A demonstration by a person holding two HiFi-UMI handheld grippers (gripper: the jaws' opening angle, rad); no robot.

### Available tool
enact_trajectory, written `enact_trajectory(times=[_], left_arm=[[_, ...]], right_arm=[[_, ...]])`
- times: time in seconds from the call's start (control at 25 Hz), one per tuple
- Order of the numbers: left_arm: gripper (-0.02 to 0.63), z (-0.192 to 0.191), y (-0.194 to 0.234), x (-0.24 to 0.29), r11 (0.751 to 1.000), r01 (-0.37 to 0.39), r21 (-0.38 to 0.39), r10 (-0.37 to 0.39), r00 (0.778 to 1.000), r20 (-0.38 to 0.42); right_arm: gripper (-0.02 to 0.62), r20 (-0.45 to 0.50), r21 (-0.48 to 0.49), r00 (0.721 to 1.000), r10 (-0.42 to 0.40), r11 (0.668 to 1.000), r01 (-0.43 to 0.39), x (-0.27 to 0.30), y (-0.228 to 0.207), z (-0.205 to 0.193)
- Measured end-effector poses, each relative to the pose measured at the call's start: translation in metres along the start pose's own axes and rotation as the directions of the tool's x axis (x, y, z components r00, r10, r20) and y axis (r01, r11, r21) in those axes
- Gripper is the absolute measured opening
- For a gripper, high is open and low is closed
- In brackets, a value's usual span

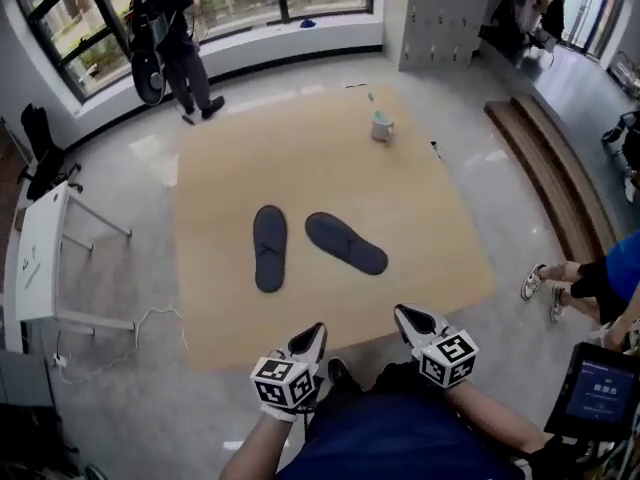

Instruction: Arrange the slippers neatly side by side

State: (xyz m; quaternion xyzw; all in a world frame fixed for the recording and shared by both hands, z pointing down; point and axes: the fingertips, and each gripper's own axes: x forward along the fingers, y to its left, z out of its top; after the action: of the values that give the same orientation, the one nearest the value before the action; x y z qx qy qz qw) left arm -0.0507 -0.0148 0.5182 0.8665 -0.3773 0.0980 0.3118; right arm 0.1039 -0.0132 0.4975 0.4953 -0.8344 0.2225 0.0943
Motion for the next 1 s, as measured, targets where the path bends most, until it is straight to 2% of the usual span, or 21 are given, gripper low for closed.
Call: enact_trajectory(times=[0.2, 0.32, 0.4, 0.52, 0.6, 0.72, 0.8, 0.88, 0.96, 1.0], left_arm=[[0.007, 0.013, 0.033, 0.016, 0.996, -0.085, 0.039, 0.087, 0.995, -0.054], [0.052, 0.028, 0.046, 0.027, 0.986, -0.146, 0.085, 0.152, 0.986, -0.07], [0.072, 0.04, 0.052, 0.041, 0.98, -0.164, 0.114, 0.173, 0.982, -0.075], [0.1, 0.05, 0.06, 0.059, 0.967, -0.176, 0.183, 0.196, 0.976, -0.096], [0.128, 0.054, 0.072, 0.068, 0.949, -0.192, 0.251, 0.226, 0.967, -0.115], [0.149, 0.057, 0.108, 0.072, 0.902, -0.241, 0.359, 0.307, 0.941, -0.141], [0.149, 0.053, 0.139, 0.067, 0.872, -0.282, 0.4, 0.372, 0.913, -0.167], [0.154, 0.049, 0.165, 0.062, 0.854, -0.31, 0.419, 0.414, 0.891, -0.186], [0.163, 0.048, 0.185, 0.061, 0.838, -0.31, 0.448, 0.433, 0.878, -0.203], [0.17, 0.048, 0.194, 0.063, 0.83, -0.297, 0.472, 0.435, 0.874, -0.216]], right_arm=[[0.012, -0.049, -0.088, 0.993, 0.106, 0.99, -0.11, 0.059, -0.015, 0.01], [0.015, -0.069, -0.087, 0.981, 0.184, 0.978, -0.189, 0.093, -0.028, 0.018], [0.043, -0.083, -0.102, 0.968, 0.236, 0.965, -0.244, 0.115, -0.039, 0.027], [0.092, -0.134, -0.191, 0.942, 0.308, 0.925, -0.329, 0.139, -0.051, 0.033], [0.115, -0.177, -0.259, 0.92, 0.349, 0.885, -0.386, 0.151, -0.055, 0.036], [0.14, -0.253, -0.375, 0.888, 0.383, 0.808, -0.455, 0.172, -0.06, 0.033], [0.143, -0.307, -0.479, 0.873, 0.378, 0.731, -0.485, 0.186, -0.06, 0.025], [0.143, -0.349, -0.576, 0.864, 0.363, 0.644, -0.503, 0.196, -0.058, 0.019], [0.144, -0.388, -0.629, 0.851, 0.354, 0.573, -0.525, 0.205, -0.056, 0.017], [0.157, -0.409, -0.636, 0.84, 0.356, 0.549, -0.542, 0.209, -0.055, 0.015]])
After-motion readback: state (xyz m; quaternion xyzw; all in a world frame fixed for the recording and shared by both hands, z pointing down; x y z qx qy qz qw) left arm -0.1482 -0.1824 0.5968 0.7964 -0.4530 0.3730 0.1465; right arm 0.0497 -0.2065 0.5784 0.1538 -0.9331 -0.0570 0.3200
